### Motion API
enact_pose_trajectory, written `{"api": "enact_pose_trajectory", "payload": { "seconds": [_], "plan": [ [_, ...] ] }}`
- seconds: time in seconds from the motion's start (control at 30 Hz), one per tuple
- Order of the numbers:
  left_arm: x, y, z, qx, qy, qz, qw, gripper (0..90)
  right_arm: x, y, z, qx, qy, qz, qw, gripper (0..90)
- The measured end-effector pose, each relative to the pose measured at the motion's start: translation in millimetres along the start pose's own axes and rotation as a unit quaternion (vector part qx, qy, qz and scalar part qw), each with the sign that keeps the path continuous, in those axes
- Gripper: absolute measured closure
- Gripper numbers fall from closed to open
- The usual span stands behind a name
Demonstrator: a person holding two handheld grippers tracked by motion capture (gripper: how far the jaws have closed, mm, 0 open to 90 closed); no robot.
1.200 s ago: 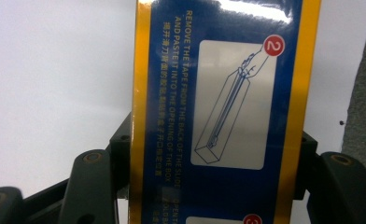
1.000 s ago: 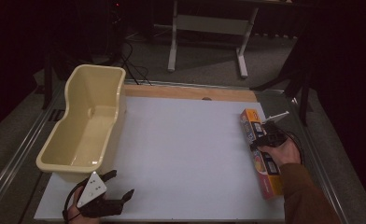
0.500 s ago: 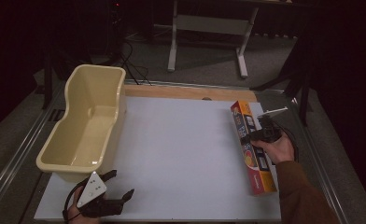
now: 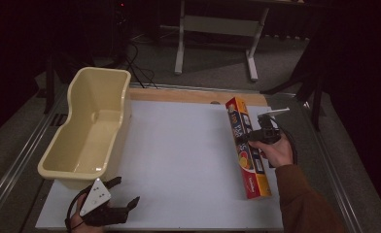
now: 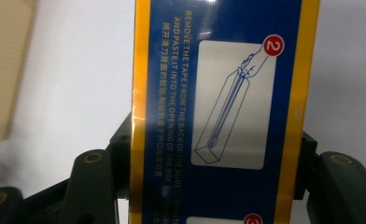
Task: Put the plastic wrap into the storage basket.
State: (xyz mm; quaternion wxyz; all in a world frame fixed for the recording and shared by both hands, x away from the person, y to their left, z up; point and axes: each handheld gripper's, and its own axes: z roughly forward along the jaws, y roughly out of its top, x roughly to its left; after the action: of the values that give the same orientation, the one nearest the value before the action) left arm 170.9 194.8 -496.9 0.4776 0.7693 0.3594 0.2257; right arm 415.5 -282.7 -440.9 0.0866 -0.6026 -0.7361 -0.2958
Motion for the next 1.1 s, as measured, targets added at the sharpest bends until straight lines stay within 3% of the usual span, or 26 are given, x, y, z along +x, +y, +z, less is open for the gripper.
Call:
{"api": "enact_pose_trajectory", "payload": {
  "seconds": [0.27, 0.63, 0.73, 0.77, 0.87, 0.93, 1.1],
  "plan": [
    [0.2, 0.4, 0.2, 0.0, -0.001, 0.001, 1.0, 15.3, 20.0, 2.7, 7.8, -0.01, 0.045, 0.008, 0.9989, 40.1],
    [0.2, 0.6, 0.1, -0.003, -0.001, 0.0, 1.0, 15.3, 53.8, 8.4, 17.0, -0.04, 0.126, 0.033, 0.9907, 40.2],
    [0.4, 0.6, 0.1, -0.003, -0.001, 0.0, 1.0, 15.3, 56.6, 8.9, 18.1, -0.041, 0.132, 0.035, 0.9898, 40.2],
    [0.6, 0.6, 0.1, -0.004, -0.001, -0.001, 1.0, 15.3, 63.9, 10.6, 22.0, -0.043, 0.15, 0.043, 0.9868, 40.2],
    [0.7, 0.7, 0.0, -0.004, -0.001, -0.001, 1.0, 15.3, 67.8, 11.5, 25.3, -0.044, 0.164, 0.048, 0.9843, 40.2],
    [0.7, 0.7, 0.1, -0.004, -0.002, 0.0, 1.0, 15.3, 74.5, 12.4, 29.5, -0.047, 0.184, 0.057, 0.9801, 40.2],
    [1.4, 0.4, -0.2, -0.003, 0.0, -0.001, 1.0, 15.3, 85.3, 13.7, 33.4, -0.051, 0.201, 0.06, 0.9764, 40.1]
  ]
}}
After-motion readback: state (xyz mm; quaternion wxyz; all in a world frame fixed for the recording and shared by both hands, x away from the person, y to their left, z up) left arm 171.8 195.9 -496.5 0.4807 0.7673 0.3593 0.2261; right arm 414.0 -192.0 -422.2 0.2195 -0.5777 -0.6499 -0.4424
